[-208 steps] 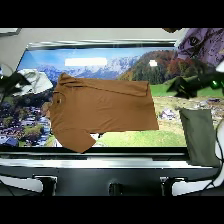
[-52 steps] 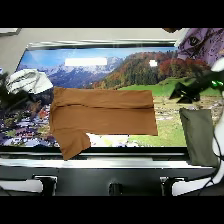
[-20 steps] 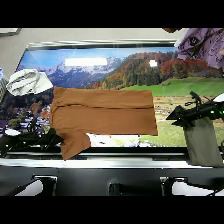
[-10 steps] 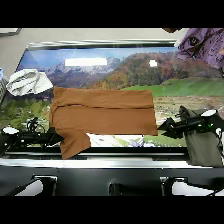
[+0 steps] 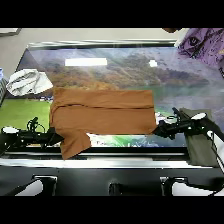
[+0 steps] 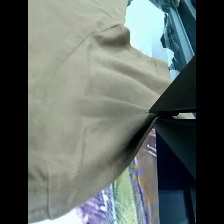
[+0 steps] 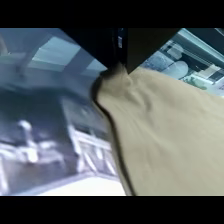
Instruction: Fold the clothes and pants, and hang the long-sleeved shirts on hangers.
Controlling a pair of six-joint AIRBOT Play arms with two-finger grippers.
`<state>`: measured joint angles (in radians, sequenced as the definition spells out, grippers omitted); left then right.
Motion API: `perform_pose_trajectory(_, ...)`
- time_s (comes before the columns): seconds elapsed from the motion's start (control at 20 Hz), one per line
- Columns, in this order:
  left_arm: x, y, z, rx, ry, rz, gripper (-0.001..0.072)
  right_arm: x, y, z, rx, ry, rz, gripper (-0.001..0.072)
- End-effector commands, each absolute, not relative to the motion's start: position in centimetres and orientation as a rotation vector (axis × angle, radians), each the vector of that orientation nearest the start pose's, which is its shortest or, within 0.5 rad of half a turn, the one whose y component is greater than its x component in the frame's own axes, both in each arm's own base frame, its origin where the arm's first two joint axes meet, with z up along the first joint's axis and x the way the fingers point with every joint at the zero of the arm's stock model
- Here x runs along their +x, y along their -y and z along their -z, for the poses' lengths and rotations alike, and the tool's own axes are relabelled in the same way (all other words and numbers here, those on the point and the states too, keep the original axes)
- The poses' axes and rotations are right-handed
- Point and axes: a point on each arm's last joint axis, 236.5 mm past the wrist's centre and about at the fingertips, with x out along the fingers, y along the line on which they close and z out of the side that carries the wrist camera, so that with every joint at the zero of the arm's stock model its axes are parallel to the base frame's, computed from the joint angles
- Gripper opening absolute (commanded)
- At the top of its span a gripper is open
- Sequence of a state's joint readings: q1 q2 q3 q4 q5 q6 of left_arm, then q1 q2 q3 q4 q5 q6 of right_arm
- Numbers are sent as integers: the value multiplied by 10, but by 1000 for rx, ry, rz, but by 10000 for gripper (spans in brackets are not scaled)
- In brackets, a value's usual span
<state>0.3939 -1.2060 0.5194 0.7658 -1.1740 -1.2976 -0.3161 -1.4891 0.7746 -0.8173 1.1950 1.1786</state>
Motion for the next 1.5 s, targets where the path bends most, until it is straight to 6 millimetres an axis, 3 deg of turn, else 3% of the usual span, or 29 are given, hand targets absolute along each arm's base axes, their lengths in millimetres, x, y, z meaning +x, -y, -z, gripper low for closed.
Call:
perform_pose_trajectory(0.0, 256, 63, 76, -1008, -1473, 189, 17, 304, -71, 104, 848, -1527, -305, 27)
perform_pose_trajectory(0.15, 268, 47, 47, -1034, -1450, 147, 16, 301, -71, 85, 876, -1527, -271, 26)
perform_pose_trajectory(0.3, 249, 30, 18, -942, -1484, 49, 16, 282, -69, 62, 863, -1573, -229, 26)
perform_pose_trajectory(0.55, 200, 33, -28, -852, -1463, -24, 16, 239, -62, 19, 759, -1628, -193, 26)
perform_pose_trajectory(0.75, 197, 44, -42, -818, -1416, 18, 15, 231, -63, -6, 717, -1561, -194, 25)
perform_pose_trajectory(0.9, 219, 48, -34, -824, -1420, 56, 15, 251, -58, -9, 701, -1484, -189, 25)
perform_pose_trajectory(1.0, 245, 45, -31, -817, -1402, 73, 15, 269, -56, -10, 691, -1428, -204, 25)
perform_pose_trajectory(1.2, 301, 37, -20, -771, -1400, 121, 15, 315, -56, -8, 720, -1352, -262, 26)
perform_pose_trajectory(1.45, 360, 35, 1, -736, -1442, 165, 15, 377, -56, 8, 828, -1268, -290, 26)
